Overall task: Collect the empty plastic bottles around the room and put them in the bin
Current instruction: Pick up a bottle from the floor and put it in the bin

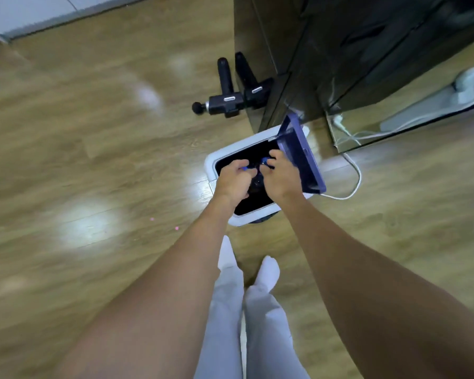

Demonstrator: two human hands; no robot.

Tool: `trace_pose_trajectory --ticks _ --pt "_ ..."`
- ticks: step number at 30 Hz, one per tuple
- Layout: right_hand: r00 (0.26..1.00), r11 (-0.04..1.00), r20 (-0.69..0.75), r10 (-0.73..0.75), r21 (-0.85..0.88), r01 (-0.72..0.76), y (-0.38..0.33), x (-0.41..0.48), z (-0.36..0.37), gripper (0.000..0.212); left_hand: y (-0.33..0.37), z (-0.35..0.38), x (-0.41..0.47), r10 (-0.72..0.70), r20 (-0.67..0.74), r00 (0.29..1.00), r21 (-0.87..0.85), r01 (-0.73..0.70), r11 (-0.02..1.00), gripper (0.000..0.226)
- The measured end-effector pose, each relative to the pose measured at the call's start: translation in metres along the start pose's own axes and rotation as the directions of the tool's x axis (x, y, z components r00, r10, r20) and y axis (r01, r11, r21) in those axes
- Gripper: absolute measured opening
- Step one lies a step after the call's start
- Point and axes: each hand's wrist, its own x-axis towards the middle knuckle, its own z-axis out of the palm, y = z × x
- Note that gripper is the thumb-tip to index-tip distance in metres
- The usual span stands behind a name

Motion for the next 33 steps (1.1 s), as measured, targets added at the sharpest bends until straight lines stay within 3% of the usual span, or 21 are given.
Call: trace_pose_trajectory --ticks 7,10,14,19,25,29,33 --pt "0.984 0.988 -0.131 -0.117 0.089 0.129 -0.028 -0.056 -0.071 0.035 0.06 0.021 -0.071 0.209 0.037 0.977 0.05 -0.211 0.976 0.032" --pt "0.958 0.969 -0.226 -0.177 0.13 0.21 -0.046 -0.095 -0.117 0.038 0.092 0.03 -0.12 0.34 0.041 0.94 0.079 -0.342 0.936 0.035" --pt "0.914 0.934 -0.33 -0.236 0.182 0.307 -0.067 -0.164 -0.191 0.044 0.137 0.047 -0.2 0.472 0.179 0.863 0.155 -0.498 0.853 0.038" --pt "0.777 0.866 -0.58 -0.244 0.23 0.444 -0.075 -0.262 -0.28 0.043 0.19 0.085 -0.305 0.672 0.381 0.634 0.11 -0.753 0.649 0.024" --pt "0.58 0.816 -0.8 -0.15 0.231 0.53 -0.061 -0.386 -0.347 0.035 0.214 0.143 -0.428 0.748 0.563 0.351 -0.08 -0.878 0.472 0.009" --pt "0.445 0.795 -0.892 -0.083 0.21 0.569 -0.037 -0.462 -0.379 0.022 0.209 0.19 -0.498 0.723 0.671 0.165 -0.166 -0.917 0.363 0.021" --pt "0.29 0.794 -0.957 -0.024 0.158 0.586 0.003 -0.538 -0.408 0.027 0.186 0.246 -0.566 0.675 0.738 -0.004 -0.268 -0.92 0.287 0.046"
